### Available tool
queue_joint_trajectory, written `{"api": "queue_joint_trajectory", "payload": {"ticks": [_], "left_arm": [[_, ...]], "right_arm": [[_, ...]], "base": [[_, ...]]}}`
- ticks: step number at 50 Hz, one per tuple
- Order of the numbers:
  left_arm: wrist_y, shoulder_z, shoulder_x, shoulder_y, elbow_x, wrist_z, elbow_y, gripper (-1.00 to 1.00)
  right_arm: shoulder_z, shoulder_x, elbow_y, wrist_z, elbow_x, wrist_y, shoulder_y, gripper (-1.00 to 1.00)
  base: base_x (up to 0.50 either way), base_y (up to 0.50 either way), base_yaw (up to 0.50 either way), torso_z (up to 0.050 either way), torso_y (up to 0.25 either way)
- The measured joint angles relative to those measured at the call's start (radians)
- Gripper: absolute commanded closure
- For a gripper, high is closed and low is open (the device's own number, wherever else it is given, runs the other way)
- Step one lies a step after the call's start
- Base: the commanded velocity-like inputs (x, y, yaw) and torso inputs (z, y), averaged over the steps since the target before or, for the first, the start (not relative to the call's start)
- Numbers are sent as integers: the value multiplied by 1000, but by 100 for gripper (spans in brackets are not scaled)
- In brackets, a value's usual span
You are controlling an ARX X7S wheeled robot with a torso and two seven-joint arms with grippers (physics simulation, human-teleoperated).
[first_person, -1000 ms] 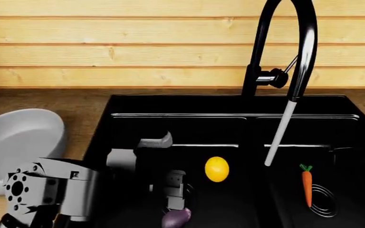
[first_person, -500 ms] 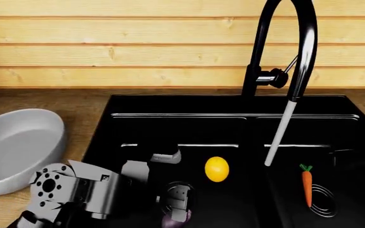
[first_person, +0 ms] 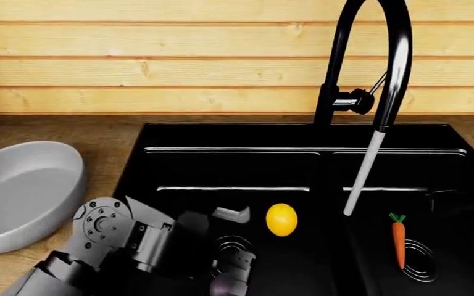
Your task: Pick the eggplants and oranges from the sink and place them in one bowl. Place the carrot in the other bowl. Then turn off the sink faucet.
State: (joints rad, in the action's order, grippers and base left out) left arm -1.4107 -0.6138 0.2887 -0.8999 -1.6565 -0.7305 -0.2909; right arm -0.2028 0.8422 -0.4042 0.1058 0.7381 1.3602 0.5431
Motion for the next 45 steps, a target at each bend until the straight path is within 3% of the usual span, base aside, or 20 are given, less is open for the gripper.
{"api": "queue_joint_trajectory", "payload": {"ticks": [25, 35, 36, 45], "left_arm": [[127, -238, -88, -108, 306, 481, -302, -100], [135, -302, -95, -148, 352, 589, -349, -100], [135, -306, -96, -149, 355, 594, -351, 100], [159, -304, -117, -131, 365, 595, -370, 100]], "right_arm": [[28, 0, 25, 4, 0, -17, -8, -100], [36, -3, 40, 3, -4, -33, -15, -100], [36, -3, 41, 3, -4, -35, -16, -100], [30, -2, 42, 3, -2, -45, -29, -100]], "base": [[0, 0, 0, 0, 0], [0, 0, 0, 0, 0], [0, 0, 0, 0, 0], [0, 0, 0, 0, 0]]}}
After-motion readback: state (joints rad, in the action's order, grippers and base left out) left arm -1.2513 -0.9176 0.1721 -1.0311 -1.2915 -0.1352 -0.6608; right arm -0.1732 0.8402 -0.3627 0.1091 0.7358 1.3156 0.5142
